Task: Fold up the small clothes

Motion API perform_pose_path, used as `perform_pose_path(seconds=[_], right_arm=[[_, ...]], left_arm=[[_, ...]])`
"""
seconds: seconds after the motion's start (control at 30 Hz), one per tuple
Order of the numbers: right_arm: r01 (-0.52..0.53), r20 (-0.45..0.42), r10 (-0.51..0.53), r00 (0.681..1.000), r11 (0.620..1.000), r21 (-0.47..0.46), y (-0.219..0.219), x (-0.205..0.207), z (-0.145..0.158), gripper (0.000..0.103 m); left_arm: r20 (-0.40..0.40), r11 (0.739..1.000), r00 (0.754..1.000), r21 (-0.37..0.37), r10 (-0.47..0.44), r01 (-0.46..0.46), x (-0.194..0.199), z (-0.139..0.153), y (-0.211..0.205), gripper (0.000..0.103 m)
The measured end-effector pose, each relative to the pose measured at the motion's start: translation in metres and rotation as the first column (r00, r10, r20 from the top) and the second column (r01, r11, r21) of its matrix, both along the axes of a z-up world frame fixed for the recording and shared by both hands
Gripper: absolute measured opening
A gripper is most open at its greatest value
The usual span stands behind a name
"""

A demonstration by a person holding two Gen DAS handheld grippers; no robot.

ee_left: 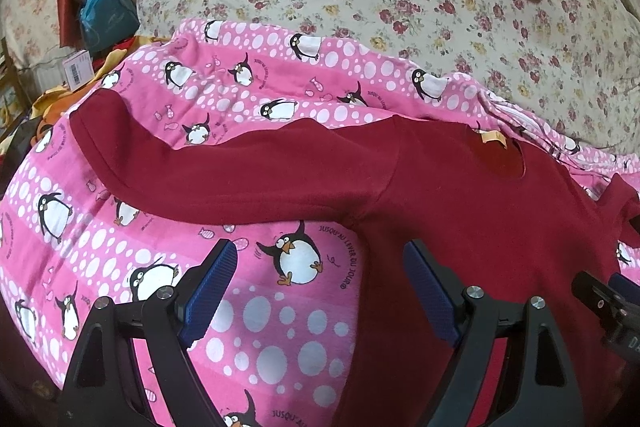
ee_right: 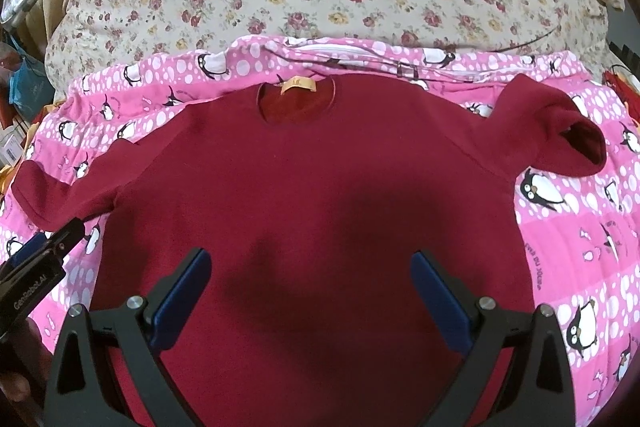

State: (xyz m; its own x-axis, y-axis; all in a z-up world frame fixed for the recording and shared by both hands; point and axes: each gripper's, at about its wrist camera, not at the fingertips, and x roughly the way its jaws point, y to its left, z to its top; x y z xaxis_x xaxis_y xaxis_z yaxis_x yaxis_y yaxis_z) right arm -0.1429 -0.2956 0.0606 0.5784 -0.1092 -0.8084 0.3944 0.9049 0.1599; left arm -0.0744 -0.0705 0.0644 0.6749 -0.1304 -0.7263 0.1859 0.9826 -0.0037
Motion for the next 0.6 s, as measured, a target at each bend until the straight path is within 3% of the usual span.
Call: perform_pose_path(seconds=[0.6], right_arm=[[-0.010,-0.026,0.010,1.000,1.000,0.003,-0.0021,0.0020,-0.0079,0.101]], left_arm=[[-0.011,1.000,1.000,0.001,0.014,-0.014,0.0031,-0.0020,0.0030,0.068]])
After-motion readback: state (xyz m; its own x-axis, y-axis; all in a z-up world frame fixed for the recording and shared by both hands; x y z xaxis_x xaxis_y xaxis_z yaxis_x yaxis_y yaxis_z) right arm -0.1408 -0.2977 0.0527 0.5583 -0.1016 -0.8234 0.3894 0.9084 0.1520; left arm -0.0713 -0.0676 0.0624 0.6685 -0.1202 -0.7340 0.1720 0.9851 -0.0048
